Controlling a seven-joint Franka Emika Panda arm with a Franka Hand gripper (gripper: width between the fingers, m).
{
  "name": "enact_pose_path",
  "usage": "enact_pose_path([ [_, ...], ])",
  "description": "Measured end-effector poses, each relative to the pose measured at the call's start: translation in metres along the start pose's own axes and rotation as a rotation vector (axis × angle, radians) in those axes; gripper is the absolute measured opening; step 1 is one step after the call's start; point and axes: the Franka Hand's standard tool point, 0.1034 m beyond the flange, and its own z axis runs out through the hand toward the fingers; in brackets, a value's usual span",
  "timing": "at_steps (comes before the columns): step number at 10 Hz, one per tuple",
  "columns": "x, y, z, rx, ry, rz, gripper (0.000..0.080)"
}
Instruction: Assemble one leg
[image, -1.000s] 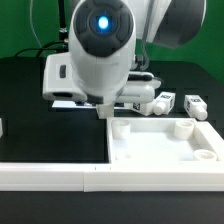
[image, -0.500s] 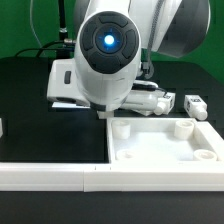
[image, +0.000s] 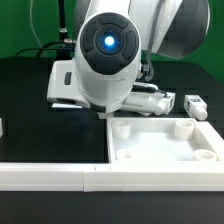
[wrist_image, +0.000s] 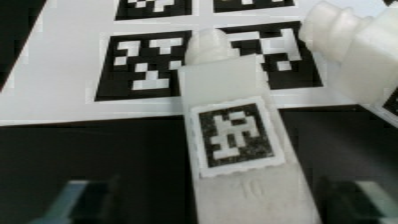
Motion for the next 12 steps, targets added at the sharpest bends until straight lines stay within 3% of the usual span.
enact_pose_path([
  [1, 0.0, 0.001, 0.0, 0.001, 0.0, 0.001, 0.0424],
  [2, 0.0, 0.001, 0.0, 0.002, 0.0, 0.002, 0.0284],
  [6, 0.0, 0.002, -0.001, 0.005, 0.002, 0.003, 0.0284],
  [7, -0.011, -0.002, -0.014, 0.027, -0.021, -0.001, 0.0284],
  [8, -0.027, -0.006, -0.041, 0.059, -0.023, -0.014, 0.0284],
  [10, -0.049, -0.009, -0.086, 0.084, 0.038, -0.042, 0.0285],
  [12, -0.046, -0.008, -0.091, 0.082, 0.074, -0.041, 0.0285],
])
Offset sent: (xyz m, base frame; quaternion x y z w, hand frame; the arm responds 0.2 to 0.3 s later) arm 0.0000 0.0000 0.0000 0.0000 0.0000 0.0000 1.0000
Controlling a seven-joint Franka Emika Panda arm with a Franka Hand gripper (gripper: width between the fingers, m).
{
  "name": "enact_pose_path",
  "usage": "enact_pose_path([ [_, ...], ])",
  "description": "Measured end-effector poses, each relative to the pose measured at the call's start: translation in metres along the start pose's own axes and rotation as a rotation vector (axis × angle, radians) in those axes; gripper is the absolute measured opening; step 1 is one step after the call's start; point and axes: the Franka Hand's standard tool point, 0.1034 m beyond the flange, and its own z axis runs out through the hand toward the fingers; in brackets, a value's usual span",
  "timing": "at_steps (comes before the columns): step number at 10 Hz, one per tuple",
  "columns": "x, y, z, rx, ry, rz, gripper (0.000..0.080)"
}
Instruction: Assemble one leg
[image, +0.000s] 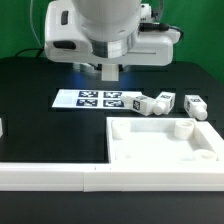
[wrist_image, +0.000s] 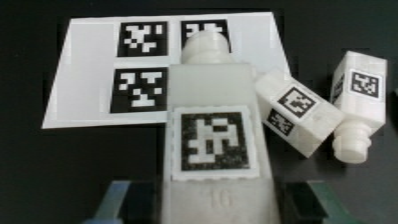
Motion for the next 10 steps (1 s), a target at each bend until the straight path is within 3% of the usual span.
enact_pose_path([
  [1, 0.009, -0.001, -0.006, -0.005, 0.097, -0.006, 0.0285],
  [2, 0.007, -0.003, -0.008, -0.001, 0.15, -0.003, 0.0285],
  [3, 0.013, -0.019, -0.02, -0.005, 0.219, 0.01, 0.0285],
  [4, 0.018, -0.036, -0.046, 0.02, 0.313, -0.02, 0.0285],
  [5, 0.021, -0.048, -0.077, 0.025, 0.431, -0.036, 0.0285],
  [6, 0.016, -0.063, -0.098, 0.026, 0.495, -0.036, 0.0285],
  [10, 0.023, -0.067, -0.111, 0.034, 0.777, -0.04, 0.0285],
])
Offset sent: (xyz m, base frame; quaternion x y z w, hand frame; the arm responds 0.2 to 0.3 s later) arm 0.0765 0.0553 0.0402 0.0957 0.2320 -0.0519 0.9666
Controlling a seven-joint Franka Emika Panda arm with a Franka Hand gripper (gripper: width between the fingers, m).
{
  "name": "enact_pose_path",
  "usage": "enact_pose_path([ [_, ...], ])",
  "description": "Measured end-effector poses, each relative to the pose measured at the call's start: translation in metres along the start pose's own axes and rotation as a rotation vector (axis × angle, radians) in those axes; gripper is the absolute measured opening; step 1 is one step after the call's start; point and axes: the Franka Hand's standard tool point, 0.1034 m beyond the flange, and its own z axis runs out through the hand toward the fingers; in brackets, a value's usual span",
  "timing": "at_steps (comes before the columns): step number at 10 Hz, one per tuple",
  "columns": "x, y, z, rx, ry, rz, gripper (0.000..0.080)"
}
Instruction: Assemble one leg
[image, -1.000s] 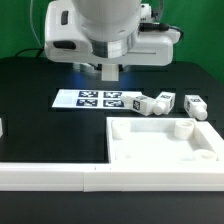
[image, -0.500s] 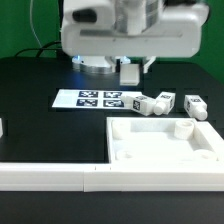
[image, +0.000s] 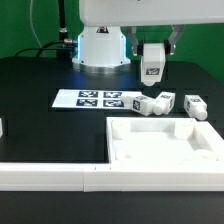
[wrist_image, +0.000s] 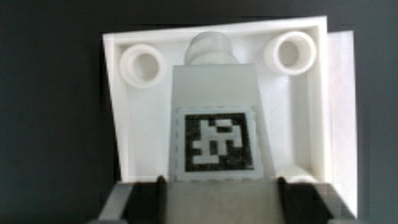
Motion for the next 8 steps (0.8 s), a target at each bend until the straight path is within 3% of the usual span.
enact_pose_path([
  [1, 0.005, -0.002, 0.001, -0.005, 0.091, -0.001, 0.0285],
  [2, 0.013, -0.013, 0.005, -0.014, 0.189, 0.001, 0.0285],
  [5, 0.057, -0.055, 0.007, -0.001, 0.427, 0.045, 0.0285],
  [8, 0.057, -0.056, 0.012, -0.009, 0.619, 0.021, 0.0285],
])
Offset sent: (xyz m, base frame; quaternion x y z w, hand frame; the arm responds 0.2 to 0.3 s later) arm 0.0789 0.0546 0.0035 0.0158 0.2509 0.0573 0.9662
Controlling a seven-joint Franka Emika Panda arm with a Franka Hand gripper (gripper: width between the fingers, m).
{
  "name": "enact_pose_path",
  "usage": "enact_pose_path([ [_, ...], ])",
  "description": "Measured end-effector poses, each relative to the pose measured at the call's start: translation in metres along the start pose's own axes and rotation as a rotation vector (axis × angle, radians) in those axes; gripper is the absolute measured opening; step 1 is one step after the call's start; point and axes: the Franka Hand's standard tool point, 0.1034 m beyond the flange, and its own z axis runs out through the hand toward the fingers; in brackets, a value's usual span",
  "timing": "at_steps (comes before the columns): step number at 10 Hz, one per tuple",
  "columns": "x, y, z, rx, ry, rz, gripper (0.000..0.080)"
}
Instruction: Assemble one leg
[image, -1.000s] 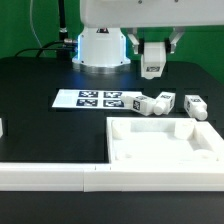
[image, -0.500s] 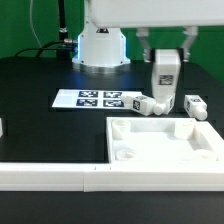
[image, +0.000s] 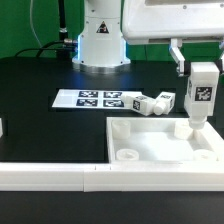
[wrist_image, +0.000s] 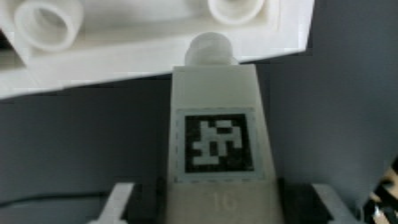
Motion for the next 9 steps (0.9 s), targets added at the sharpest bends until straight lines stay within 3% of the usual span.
enact_pose_path([
  [1, -0.005, -0.001, 0.003, -0.002, 0.025, -0.01, 0.0285],
  [2, -0.024, -0.009, 0.008, -0.004, 0.028, -0.042, 0.0285],
  [3, -0.044, -0.012, 0.016, -0.019, 0.026, -0.108, 0.0285],
  [4, -0.05, -0.006, 0.022, -0.037, 0.03, -0.163, 0.0285],
  [6, -0.05, -0.013, 0.022, -0.036, 0.023, -0.183, 0.0285],
  [9, -0.028, -0.011, 0.018, -0.031, 0.044, -0.168, 0.0285],
])
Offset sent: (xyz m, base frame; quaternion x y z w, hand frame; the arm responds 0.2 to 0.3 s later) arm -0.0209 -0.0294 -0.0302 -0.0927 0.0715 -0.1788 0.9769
